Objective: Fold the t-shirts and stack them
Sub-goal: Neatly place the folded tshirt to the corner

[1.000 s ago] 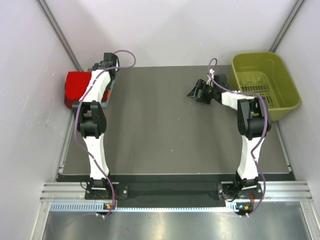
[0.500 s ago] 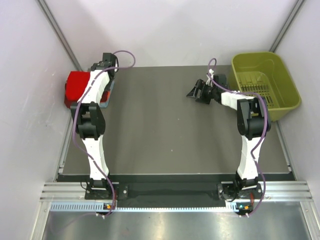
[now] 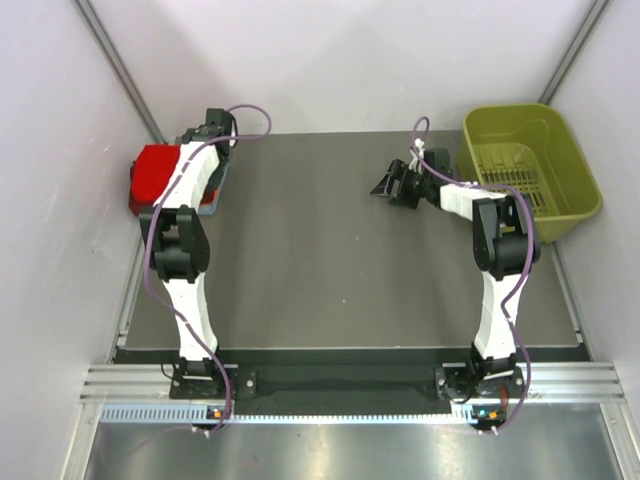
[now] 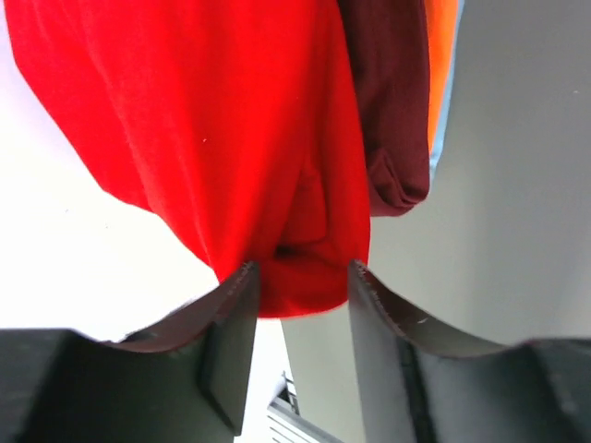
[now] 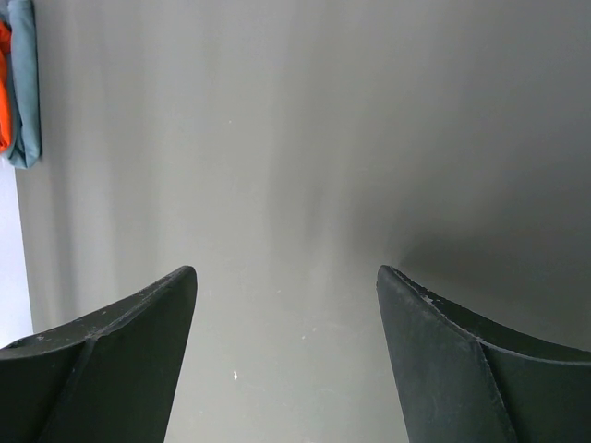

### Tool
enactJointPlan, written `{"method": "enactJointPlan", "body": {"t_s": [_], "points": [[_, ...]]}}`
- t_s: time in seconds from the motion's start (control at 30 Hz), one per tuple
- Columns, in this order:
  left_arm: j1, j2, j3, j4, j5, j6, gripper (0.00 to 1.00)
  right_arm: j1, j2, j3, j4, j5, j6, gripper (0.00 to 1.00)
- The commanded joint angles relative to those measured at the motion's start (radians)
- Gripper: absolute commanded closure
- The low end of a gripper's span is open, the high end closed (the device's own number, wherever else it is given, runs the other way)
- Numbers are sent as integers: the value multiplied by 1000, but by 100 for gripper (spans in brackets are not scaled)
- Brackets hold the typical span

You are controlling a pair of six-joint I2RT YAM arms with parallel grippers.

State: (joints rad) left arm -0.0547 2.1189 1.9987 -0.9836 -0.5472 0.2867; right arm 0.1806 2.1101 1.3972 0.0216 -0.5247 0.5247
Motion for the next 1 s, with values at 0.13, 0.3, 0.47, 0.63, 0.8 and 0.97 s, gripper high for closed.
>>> {"method": "enactJointPlan", "body": {"t_s": [0.13, 0.3, 0.47, 0.63, 0.8, 0.97], "points": [[-85, 9, 238, 55, 24, -3, 49, 7, -36, 72, 0, -3, -40, 21], [-216, -3, 257, 271, 223, 34, 44, -7, -114, 158, -98, 73, -156, 15], [-264, -131, -86, 814, 428, -133, 9, -12, -216, 221, -155, 351, -337, 0], [-269, -51, -72, 827, 496, -383, 1, -4, -304, 227, -213, 639, -452, 0], [-272, -103, -139, 794, 610, -440, 1, 0, -418, 198, -276, 703, -558, 0], [-272, -160, -176, 749, 530, -460, 1, 31, -555, 53, -244, 715, -594, 0]]}}
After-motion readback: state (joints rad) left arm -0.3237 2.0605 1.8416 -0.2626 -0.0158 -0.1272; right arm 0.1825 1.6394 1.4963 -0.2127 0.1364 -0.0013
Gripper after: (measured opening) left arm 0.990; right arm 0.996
